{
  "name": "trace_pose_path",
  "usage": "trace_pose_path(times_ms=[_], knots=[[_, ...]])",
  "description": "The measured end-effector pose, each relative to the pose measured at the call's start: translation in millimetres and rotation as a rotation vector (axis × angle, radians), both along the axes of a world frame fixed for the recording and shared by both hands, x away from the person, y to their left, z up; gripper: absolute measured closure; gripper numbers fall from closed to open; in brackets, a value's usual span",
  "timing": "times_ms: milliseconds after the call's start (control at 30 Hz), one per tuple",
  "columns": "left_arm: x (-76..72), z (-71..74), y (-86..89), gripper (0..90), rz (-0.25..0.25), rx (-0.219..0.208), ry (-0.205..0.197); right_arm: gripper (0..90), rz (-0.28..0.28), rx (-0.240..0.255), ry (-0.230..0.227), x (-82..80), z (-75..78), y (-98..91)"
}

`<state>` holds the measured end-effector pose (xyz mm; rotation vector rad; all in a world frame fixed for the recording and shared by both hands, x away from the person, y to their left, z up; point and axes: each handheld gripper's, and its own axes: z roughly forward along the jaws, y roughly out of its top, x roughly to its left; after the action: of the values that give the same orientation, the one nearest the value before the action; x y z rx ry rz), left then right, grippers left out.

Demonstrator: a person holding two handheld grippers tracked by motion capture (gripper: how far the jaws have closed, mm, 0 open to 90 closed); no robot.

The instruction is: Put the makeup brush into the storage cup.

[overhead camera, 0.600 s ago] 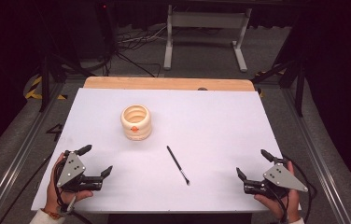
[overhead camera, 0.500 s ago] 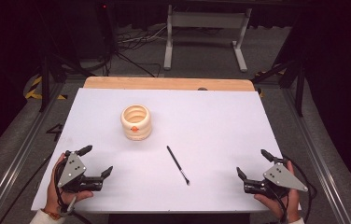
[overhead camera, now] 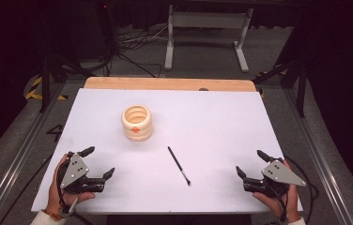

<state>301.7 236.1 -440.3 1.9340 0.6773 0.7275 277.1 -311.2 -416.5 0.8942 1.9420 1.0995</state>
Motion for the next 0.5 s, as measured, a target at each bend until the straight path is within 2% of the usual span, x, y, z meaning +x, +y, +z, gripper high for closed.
trace_pose_path(times_ms=[100,167,267,333,500], knots=[[0.2,-0.6,-1.4,6.4,-0.002,0.001,0.004,16.1,0.019,-0.008,0.068,5.3,5.9,7.9],[0.9,-1.3,-2.2,6.4,-0.009,0.003,0.009,18.0,0.059,0.009,0.121,9.4,10.3,14.0],[1.6,-2.7,-3.8,6.5,-0.018,0.006,0.02,21.2,0.1,-0.017,0.192,15.5,14.4,28.5],[1.8,-3.3,-5.2,6.5,-0.024,0.013,0.019,22.3,0.114,-0.064,0.237,20.1,15.2,41.5],[1.3,-4.3,-8.2,6.5,-0.038,0.021,0.027,29.6,0.18,-0.168,0.391,33.3,14.4,79.2]])
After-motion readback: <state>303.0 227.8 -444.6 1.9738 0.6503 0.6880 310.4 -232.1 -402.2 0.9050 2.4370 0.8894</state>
